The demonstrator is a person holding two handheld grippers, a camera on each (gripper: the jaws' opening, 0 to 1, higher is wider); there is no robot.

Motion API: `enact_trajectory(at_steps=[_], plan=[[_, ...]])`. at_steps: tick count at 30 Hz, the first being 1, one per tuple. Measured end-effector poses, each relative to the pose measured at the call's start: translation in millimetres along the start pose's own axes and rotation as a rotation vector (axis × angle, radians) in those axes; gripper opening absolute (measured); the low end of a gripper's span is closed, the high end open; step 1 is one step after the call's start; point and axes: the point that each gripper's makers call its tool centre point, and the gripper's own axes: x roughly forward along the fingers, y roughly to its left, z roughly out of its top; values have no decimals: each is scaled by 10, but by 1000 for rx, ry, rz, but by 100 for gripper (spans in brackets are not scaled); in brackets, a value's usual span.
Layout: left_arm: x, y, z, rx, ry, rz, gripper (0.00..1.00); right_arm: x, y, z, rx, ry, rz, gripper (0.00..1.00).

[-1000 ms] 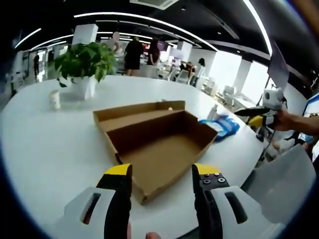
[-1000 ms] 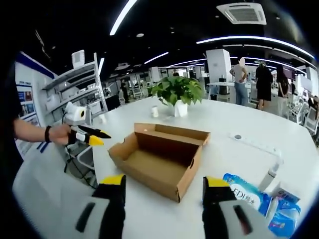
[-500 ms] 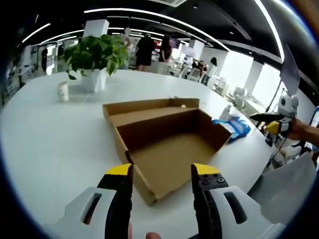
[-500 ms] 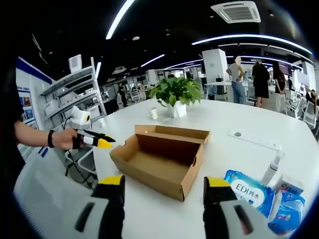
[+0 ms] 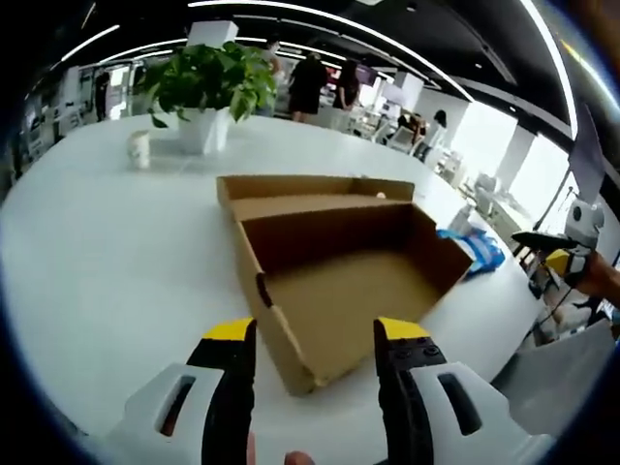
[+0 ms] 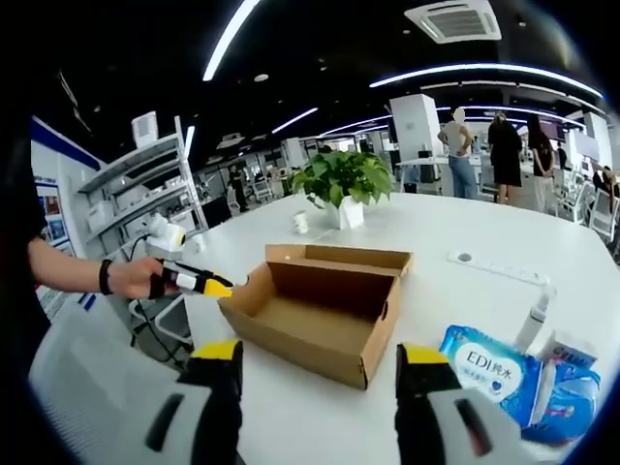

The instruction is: Operate the shoe box by opening the lid, removing the specified soft item, and placing it in the target area until the item is outside and the box remains undamaged.

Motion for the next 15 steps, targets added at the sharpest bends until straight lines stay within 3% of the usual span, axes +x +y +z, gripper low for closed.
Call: enact_trajectory(at_steps=[6, 9, 15], plan=[[61, 95, -51, -28, 27, 41, 45, -28, -29, -13, 4, -1, -7, 63], [91, 210, -61, -22, 45, 105, 46, -34, -25, -44, 12, -2, -7, 62], [167, 227, -72, -47, 62, 109, 37, -13, 17, -143, 21, 15, -4, 62]])
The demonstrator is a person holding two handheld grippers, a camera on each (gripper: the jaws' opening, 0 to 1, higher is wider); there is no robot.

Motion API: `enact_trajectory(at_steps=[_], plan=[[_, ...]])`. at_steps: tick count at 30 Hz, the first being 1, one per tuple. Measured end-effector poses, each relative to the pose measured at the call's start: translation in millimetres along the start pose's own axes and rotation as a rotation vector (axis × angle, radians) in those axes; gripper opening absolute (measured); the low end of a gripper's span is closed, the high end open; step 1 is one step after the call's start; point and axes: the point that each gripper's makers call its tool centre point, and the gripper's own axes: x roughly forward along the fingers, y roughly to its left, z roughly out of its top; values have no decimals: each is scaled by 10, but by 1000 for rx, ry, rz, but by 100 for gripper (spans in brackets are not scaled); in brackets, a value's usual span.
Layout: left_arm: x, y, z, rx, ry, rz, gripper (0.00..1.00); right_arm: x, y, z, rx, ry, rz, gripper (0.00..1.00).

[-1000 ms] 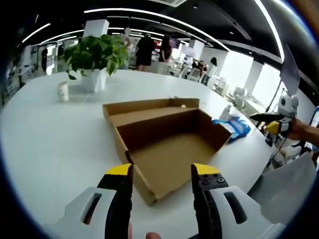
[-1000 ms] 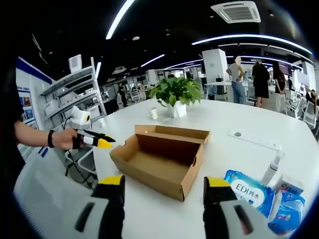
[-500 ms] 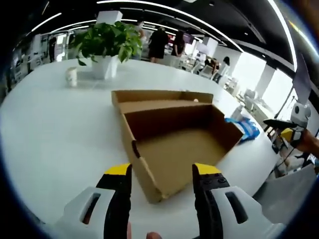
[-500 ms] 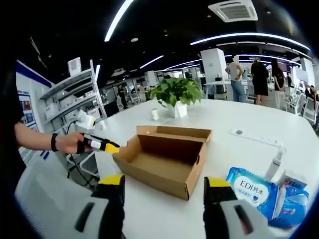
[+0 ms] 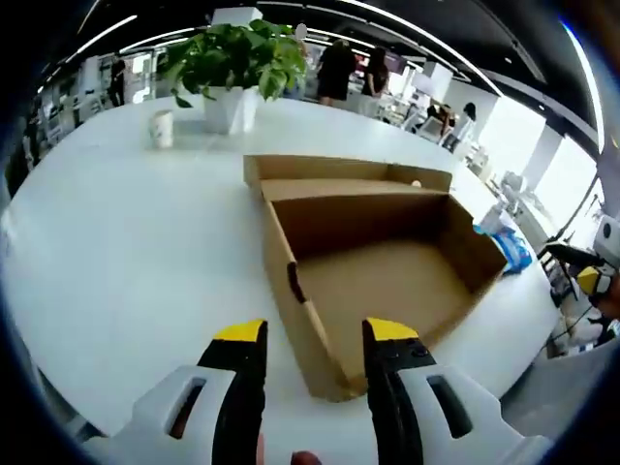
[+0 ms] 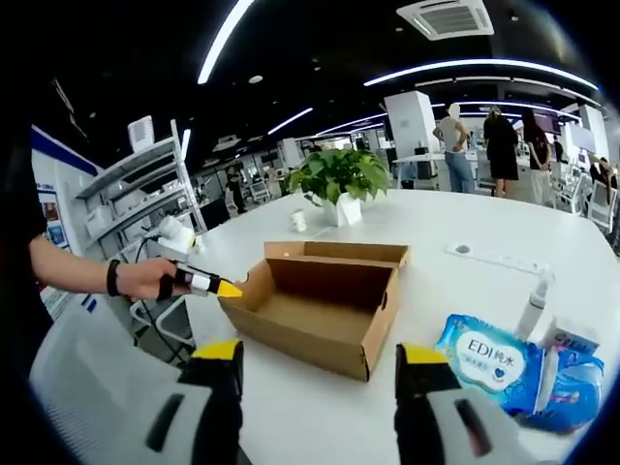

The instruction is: Operate the shoe box by opening the lid, removing the specified soft item, and placing it in the target area until the item is outside and the box remains undamaged.

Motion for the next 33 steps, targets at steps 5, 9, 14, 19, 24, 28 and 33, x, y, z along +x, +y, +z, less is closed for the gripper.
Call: enact_trajectory(at_steps=[5, 9, 14, 19, 24, 28, 33], plan=[[52, 33, -44, -9, 23, 33, 31, 42, 42, -48, 7, 10, 8, 62], [76, 16, -59, -25, 26, 34, 27, 78, 66, -43, 11, 12, 15, 62], [92, 28, -86, -40, 35, 39, 22, 99, 58, -8, 12, 7, 17, 62], [82, 35, -81, 14, 41, 50, 17, 119, 65, 1, 6, 12, 26, 62], [83, 78, -72, 26, 39, 90, 15, 167, 49, -16, 12, 22, 29, 61], [82, 108, -73, 19, 35, 108, 12, 226, 29, 34, 16, 21, 26, 60], [82, 137, -59, 18, 30, 127, 10, 353, -19, 171, 6, 13, 21, 60]])
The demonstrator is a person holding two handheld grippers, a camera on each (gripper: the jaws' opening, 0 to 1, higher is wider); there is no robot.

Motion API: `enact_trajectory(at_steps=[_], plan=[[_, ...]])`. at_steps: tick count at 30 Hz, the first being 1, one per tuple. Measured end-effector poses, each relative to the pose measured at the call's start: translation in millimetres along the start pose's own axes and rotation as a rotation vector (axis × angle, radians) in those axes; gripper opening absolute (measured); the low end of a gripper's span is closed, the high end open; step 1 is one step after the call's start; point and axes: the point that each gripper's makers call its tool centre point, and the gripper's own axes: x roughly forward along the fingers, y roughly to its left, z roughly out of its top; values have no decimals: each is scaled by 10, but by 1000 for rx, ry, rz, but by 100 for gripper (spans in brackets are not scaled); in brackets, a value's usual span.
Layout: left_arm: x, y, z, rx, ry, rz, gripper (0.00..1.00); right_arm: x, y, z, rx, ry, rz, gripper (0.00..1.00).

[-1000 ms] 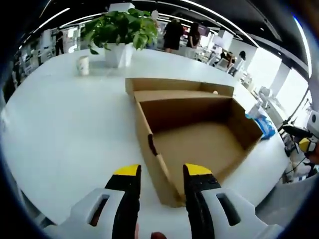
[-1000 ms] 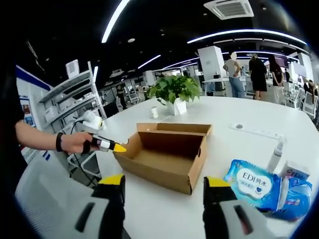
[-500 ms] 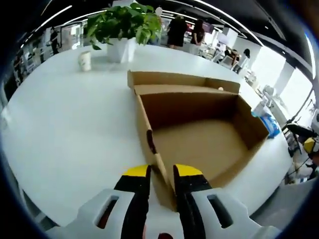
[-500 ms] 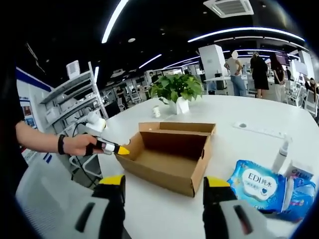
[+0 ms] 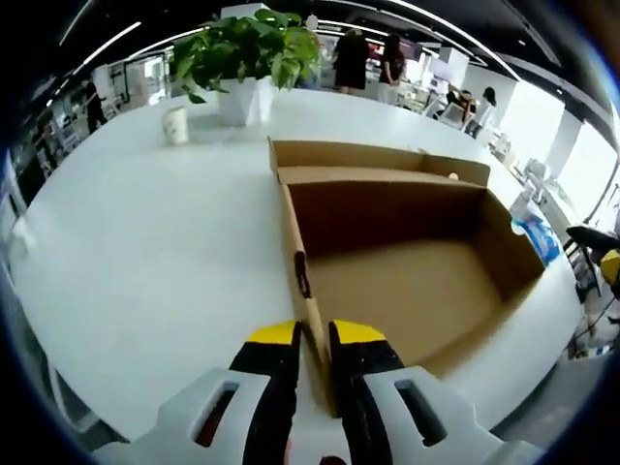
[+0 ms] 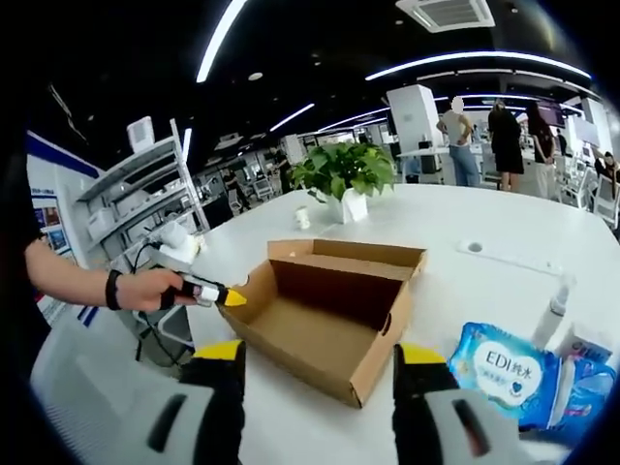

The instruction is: Operate the shoe box by opening the lid, removing the specified soft item, and placing it in the target area until the item is outside and the box remains undamaged.

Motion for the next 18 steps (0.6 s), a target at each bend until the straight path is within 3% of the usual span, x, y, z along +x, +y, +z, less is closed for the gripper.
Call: enact_trajectory(at_steps=[5, 10, 18], plan=[[7, 6, 3, 11, 0, 27, 9, 124, -94, 118, 4, -9, -14, 59], [22, 30, 16, 4, 1, 39, 8, 310, -249, 74, 17, 37, -33, 58], [35, 35, 16, -7, -1, 35, 8, 531, -425, 158, 41, 20, -50, 58]])
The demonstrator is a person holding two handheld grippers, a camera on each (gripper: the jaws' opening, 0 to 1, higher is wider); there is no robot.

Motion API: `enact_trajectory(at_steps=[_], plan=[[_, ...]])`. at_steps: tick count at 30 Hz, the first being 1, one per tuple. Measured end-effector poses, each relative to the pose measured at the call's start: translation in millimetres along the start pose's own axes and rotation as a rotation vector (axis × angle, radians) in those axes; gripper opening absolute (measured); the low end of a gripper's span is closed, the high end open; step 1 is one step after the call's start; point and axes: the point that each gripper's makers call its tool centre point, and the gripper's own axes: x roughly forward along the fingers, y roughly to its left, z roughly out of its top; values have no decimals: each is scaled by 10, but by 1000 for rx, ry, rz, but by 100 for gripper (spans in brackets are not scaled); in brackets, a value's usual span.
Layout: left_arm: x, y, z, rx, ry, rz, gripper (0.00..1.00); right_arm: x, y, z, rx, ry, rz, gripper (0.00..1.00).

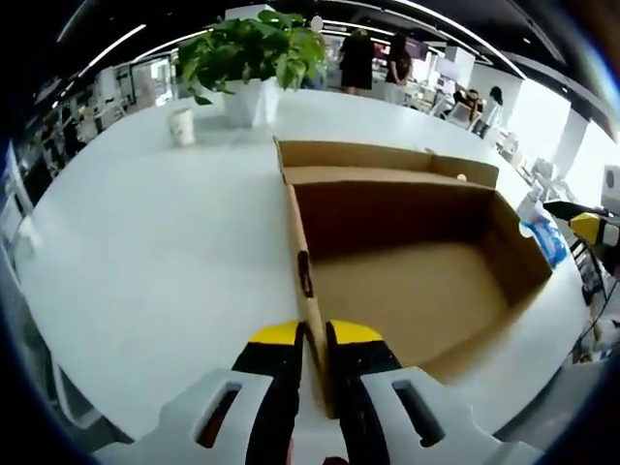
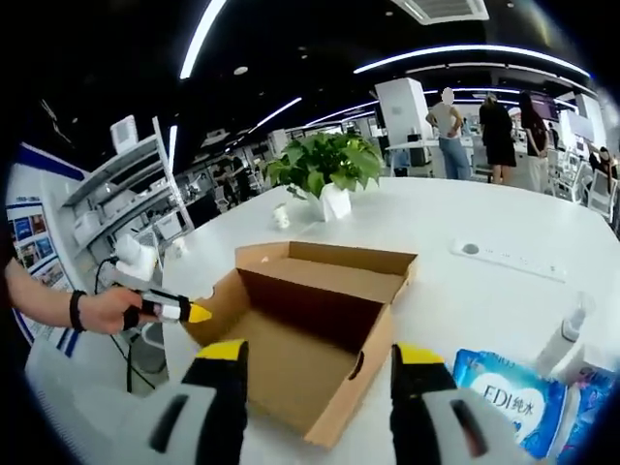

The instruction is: Operate the shoe box by opening the lid, removing the specified soft item, and placing it in the target area until the item is outside and the box remains undamaged.

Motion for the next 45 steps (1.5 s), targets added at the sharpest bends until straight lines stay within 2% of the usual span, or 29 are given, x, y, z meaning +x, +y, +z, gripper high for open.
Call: enact_trajectory(at_steps=[12, 24, 31, 38, 45], plan=[[-13, -18, -12, 0, -6, -1, 8, 319, -233, 262, 36, -34, -21, 58], [47, 20, -8, -10, -7, -4, 9, 555, -446, 375, 95, -47, -51, 58], [71, 36, -10, -15, -6, -10, 9, 693, -576, 547, 99, -65, -59, 58], [76, 27, -12, -17, -8, -10, 9, 879, -657, 581, 82, -40, -52, 57], [71, 22, -15, -17, -6, -8, 9, 1064, -651, 525, 95, -11, -48, 57]])
